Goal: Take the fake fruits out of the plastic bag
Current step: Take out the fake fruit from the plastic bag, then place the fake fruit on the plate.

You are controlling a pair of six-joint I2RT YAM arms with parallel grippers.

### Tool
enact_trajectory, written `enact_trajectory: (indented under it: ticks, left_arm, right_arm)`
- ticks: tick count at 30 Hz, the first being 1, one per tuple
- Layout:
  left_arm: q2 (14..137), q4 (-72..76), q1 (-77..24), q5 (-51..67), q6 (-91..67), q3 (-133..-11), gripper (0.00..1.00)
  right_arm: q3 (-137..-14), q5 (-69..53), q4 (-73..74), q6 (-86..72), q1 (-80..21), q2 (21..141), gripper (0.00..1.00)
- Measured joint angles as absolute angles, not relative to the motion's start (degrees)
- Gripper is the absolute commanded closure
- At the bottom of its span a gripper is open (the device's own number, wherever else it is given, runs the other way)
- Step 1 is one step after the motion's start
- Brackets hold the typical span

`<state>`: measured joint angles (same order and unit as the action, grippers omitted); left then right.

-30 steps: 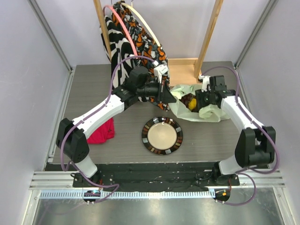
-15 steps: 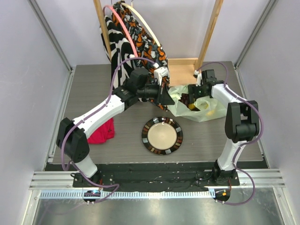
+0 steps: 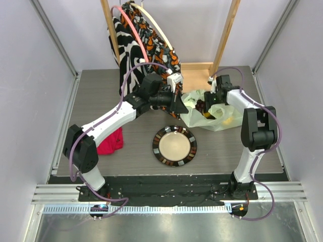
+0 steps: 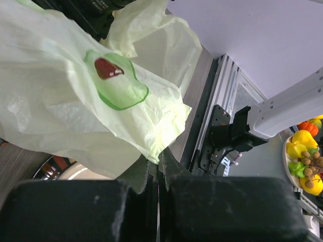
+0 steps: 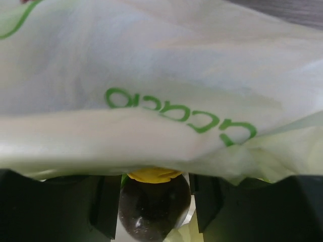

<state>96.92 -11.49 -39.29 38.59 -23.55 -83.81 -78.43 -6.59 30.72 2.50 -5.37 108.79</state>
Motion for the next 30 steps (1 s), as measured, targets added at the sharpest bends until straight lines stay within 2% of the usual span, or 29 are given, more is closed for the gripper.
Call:
enact_trajectory:
  ticks: [5,15,23,27,30]
  left_arm:
    - [98.4,-11.4,-39.3,38.5,-23.7,-84.8,1.0]
    - [100.0,-11.3,-39.3,38.1,-24.6,-86.8,1.0]
    - [100.0,-11.6,-38.8,36.9,-23.7,-88.0,1.0]
    - [100.4,-11.4,-36.8,36.7,-24.6,-88.1,1.0]
    - [102.5,-10.9,-33.9,37.5,-25.2,-89.2,1.0]
  right_arm:
    - [-78.7,-11.7,35.2,3.0,-5.0,103.4,0.69]
    - [-77.3,-24.1,37.2,3.1,-4.9,78.2,0.69]
    - [-77.1,-34.0,40.3,3.7,-6.0,73.9,0.7]
    - [-79.7,-35.9,44.2,8.3,-12.9,72.4,0.7]
    - [-80.5,-35.0,46.3,13.8,-23.5,70.4,0.7]
